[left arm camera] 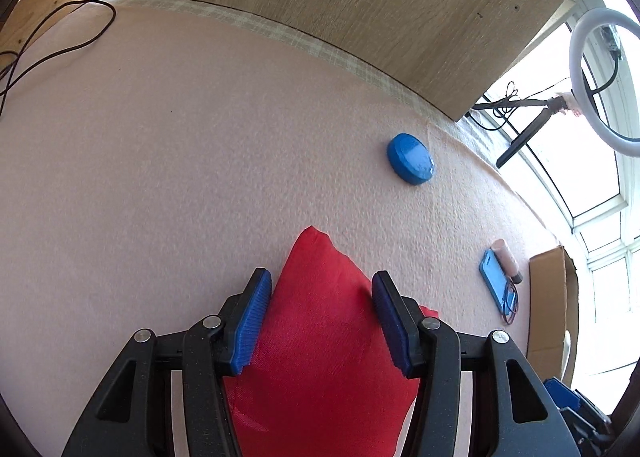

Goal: Organize objects
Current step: 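Move the left tool to the red pouch and close on it, then lift the red pouch with the left tool while the right tool closes on it too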

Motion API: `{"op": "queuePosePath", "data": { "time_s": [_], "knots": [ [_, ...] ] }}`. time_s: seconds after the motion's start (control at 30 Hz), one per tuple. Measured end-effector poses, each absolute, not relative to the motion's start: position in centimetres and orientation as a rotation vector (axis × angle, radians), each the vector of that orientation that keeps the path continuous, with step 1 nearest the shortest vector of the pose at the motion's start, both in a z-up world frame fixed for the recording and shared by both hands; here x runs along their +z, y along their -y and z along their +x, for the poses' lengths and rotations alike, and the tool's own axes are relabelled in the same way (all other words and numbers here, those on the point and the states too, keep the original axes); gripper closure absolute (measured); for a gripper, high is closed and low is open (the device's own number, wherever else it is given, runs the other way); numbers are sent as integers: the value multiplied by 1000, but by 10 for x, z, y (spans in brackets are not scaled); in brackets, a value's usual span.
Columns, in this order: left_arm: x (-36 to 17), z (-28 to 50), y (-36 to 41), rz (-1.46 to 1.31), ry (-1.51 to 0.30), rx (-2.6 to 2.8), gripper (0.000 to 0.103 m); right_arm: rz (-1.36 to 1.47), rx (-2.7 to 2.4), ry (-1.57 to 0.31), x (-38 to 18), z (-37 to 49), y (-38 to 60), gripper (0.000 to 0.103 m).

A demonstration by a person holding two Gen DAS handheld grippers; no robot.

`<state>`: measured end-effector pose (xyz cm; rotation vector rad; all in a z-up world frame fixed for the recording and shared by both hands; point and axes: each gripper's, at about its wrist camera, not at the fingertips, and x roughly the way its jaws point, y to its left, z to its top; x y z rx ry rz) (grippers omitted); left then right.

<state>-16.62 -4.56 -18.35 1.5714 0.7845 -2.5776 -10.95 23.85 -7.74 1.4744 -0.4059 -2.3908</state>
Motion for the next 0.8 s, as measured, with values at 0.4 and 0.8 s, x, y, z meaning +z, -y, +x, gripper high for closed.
{"op": "queuePosePath", "data": {
  "time_s": [0.4, 0.8],
  "knots": [
    [-154, -107, 30, 1579, -666, -2695, 46, 1477, -2344, 411, -87, -94, -220, 42],
    [-173, -78, 55, 1785, -866, -2727, 43, 1468, -2354, 502, -103, -84, -217, 42]
  ]
}}
